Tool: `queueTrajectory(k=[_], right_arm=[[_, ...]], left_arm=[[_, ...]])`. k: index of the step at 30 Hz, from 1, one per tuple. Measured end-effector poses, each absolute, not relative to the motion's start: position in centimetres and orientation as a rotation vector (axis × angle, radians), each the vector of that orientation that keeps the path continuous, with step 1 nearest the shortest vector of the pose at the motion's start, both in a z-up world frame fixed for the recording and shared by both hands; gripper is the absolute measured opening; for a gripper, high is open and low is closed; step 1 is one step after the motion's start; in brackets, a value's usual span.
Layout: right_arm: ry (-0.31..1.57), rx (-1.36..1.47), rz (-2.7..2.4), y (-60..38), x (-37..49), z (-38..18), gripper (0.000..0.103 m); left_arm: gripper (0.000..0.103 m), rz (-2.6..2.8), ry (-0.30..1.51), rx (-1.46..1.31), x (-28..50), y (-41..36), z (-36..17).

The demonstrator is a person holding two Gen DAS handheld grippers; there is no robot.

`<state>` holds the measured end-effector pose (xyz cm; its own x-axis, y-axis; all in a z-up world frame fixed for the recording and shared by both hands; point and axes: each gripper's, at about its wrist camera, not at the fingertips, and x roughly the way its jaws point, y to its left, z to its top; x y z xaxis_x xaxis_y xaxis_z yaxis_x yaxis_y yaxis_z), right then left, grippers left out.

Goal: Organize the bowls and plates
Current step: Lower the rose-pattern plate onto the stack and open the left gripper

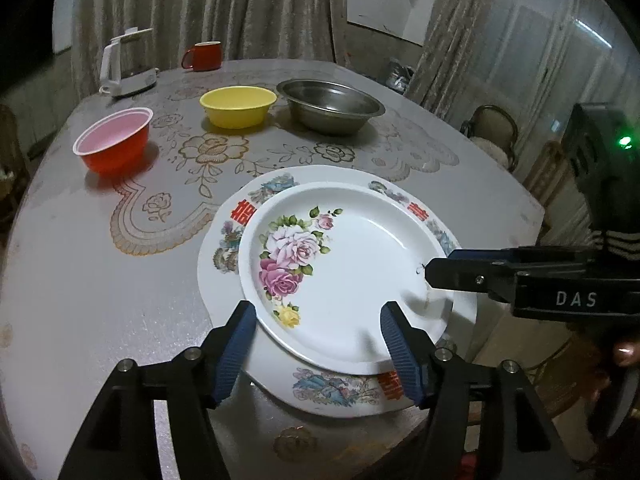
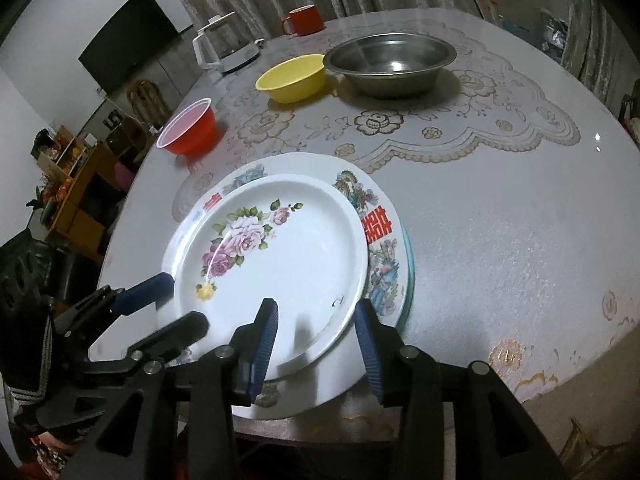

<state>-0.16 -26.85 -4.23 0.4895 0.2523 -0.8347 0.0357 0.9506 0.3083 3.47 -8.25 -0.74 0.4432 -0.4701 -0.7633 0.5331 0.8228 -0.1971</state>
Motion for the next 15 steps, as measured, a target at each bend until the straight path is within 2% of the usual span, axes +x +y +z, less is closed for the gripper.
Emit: queueTrajectory(k=[4,9,15], right_arm=[[1.043,0.308,0.139,-26.9,-0.5,-4.1,0.041],[1.023,0.315,0.131,-27.2,-0.7,-3.9,0.041],[0.983,0.296,0.119,-27.6,-0.6,-3.1,0.041]], left_arm=[[0.068,-0.621,0.905,0.056,3.4,-7.9,0.0],[0.083,-0.586,0.873,0.077,3.4,-7.7,0.9],[0.091,-0.571,0.889,0.042,4.1,-7.6,1.4]])
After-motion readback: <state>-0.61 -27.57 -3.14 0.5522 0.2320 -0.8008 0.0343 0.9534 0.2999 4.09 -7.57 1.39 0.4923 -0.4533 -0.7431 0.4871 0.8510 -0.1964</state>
